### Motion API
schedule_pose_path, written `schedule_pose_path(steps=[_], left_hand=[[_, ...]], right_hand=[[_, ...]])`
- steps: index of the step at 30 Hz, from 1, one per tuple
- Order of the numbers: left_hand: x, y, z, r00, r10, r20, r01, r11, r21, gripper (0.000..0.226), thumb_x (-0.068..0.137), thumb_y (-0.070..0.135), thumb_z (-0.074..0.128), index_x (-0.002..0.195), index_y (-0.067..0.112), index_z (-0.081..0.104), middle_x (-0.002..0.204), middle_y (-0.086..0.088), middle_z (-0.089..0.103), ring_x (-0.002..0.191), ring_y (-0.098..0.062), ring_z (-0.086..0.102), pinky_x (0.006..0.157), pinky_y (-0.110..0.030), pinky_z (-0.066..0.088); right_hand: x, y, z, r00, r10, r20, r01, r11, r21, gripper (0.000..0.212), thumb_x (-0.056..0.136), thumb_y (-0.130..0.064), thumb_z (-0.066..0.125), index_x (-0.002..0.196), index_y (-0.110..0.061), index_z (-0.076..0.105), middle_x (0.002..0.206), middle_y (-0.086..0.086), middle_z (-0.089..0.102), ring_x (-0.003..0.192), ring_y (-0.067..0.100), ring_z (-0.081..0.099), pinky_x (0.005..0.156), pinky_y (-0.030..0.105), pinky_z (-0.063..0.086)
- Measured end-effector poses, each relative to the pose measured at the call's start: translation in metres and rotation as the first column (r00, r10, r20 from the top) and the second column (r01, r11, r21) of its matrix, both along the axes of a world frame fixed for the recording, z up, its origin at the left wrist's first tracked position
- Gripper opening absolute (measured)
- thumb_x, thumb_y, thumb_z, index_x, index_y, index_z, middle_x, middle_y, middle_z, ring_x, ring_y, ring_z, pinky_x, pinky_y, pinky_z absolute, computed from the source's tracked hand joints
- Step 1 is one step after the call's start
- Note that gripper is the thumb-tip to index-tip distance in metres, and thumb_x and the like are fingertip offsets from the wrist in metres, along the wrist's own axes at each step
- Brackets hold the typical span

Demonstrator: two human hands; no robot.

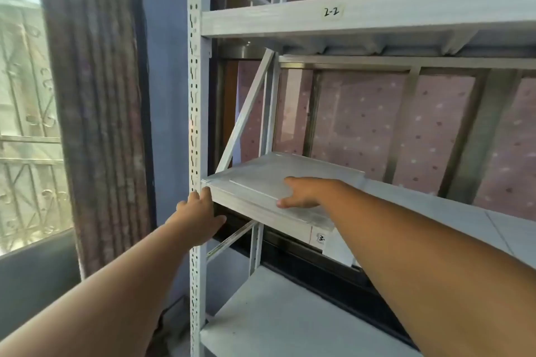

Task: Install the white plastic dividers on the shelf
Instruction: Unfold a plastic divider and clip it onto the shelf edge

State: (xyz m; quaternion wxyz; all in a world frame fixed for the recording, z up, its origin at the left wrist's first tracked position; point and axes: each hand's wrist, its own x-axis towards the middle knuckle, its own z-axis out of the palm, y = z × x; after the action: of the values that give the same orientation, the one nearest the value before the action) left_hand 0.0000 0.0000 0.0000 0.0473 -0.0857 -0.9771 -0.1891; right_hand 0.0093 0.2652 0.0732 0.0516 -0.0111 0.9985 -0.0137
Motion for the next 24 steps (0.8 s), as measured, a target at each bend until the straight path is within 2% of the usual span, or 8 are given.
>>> schedule_pose_path(steps=[4, 8, 12, 15, 17, 19, 21, 24], left_hand=[[-0.007, -0.008, -0.006, 0.999, 0.001, 0.032, -0.001, 1.0, 0.011, 0.064, 0.102, 0.032, 0.059, 0.155, 0.01, 0.031, 0.155, -0.017, 0.046, 0.137, -0.042, 0.05, 0.11, -0.054, 0.048], [-0.01, 0.006, 0.001, 0.999, -0.036, 0.032, 0.034, 0.996, 0.079, 0.049, 0.1, 0.026, 0.056, 0.144, 0.01, 0.043, 0.143, -0.016, 0.054, 0.122, -0.039, 0.059, 0.102, -0.053, 0.055], [-0.009, 0.033, 0.015, 0.997, -0.07, -0.018, 0.072, 0.982, 0.173, 0.057, 0.102, 0.035, 0.06, 0.15, 0.008, 0.044, 0.154, -0.017, 0.05, 0.129, -0.039, 0.059, 0.106, -0.05, 0.054], [-0.004, 0.058, 0.028, 0.996, -0.085, -0.016, 0.085, 0.945, 0.316, 0.065, 0.104, 0.044, 0.059, 0.155, 0.007, 0.045, 0.155, -0.017, 0.053, 0.134, -0.036, 0.058, 0.111, -0.047, 0.05], [0.003, 0.08, 0.038, 0.996, -0.084, 0.014, 0.07, 0.896, 0.439, 0.069, 0.103, 0.048, 0.06, 0.156, 0.006, 0.046, 0.149, -0.018, 0.059, 0.127, -0.036, 0.063, 0.108, -0.047, 0.054], [0.011, 0.106, 0.05, 0.987, -0.122, 0.101, 0.031, 0.776, 0.63, 0.079, 0.1, 0.052, 0.064, 0.159, 0.006, 0.04, 0.143, -0.018, 0.061, 0.113, -0.035, 0.069, 0.094, -0.046, 0.062], [0.024, 0.136, 0.061, 0.953, -0.24, 0.187, -0.02, 0.562, 0.827, 0.093, 0.094, 0.056, 0.071, 0.165, 0.014, 0.028, 0.148, -0.017, 0.055, 0.109, -0.034, 0.071, 0.079, -0.042, 0.066], [0.043, 0.181, 0.075, 0.895, -0.419, 0.154, -0.068, 0.214, 0.975, 0.088, 0.091, 0.045, 0.079, 0.161, 0.031, 0.027, 0.157, -0.016, 0.045, 0.109, -0.039, 0.071, 0.079, -0.048, 0.067]], right_hand=[[0.003, -0.001, -0.004, 1.0, 0.022, -0.018, -0.02, 0.995, 0.098, 0.064, 0.097, -0.057, 0.046, 0.143, -0.012, 0.04, 0.144, 0.014, 0.048, 0.123, 0.031, 0.05, 0.095, 0.039, 0.04], [0.012, -0.011, 0.0, 0.989, 0.133, -0.068, -0.108, 0.949, 0.297, 0.032, 0.1, -0.028, 0.043, 0.121, -0.008, 0.055, 0.11, 0.012, 0.059, 0.09, 0.029, 0.054, 0.07, 0.035, 0.038], [0.028, -0.006, 0.002, 0.973, 0.205, -0.111, -0.137, 0.889, 0.437, 0.015, 0.092, -0.005, 0.046, 0.098, -0.005, 0.059, 0.073, 0.005, 0.044, 0.072, 0.027, 0.049, 0.055, 0.031, 0.034], [0.042, 0.012, 0.003, 0.953, 0.235, -0.191, -0.123, 0.876, 0.467, 0.011, 0.09, 0.001, 0.046, 0.082, -0.004, 0.052, 0.065, 0.004, 0.036, 0.057, 0.022, 0.04, 0.046, 0.03, 0.024], [0.053, 0.027, 0.006, 0.938, 0.239, -0.25, -0.097, 0.876, 0.472, 0.018, 0.089, 0.004, 0.047, 0.076, -0.009, 0.045, 0.063, 0.004, 0.033, 0.051, 0.018, 0.031, 0.045, 0.03, 0.019], [0.064, 0.04, 0.011, 0.919, 0.244, -0.311, -0.078, 0.884, 0.462, 0.015, 0.088, 0.005, 0.049, 0.082, -0.009, 0.047, 0.063, 0.004, 0.034, 0.05, 0.017, 0.029, 0.044, 0.031, 0.017], [0.078, 0.055, 0.017, 0.905, 0.225, -0.361, -0.052, 0.901, 0.431, 0.013, 0.088, 0.004, 0.049, 0.095, -0.004, 0.055, 0.065, 0.004, 0.037, 0.049, 0.018, 0.032, 0.043, 0.031, 0.019], [0.103, 0.078, 0.024, 0.88, 0.207, -0.427, -0.02, 0.915, 0.403, 0.028, 0.086, 0.005, 0.05, 0.113, 0.0, 0.056, 0.061, 0.003, 0.032, 0.047, 0.02, 0.033, 0.042, 0.03, 0.018]])
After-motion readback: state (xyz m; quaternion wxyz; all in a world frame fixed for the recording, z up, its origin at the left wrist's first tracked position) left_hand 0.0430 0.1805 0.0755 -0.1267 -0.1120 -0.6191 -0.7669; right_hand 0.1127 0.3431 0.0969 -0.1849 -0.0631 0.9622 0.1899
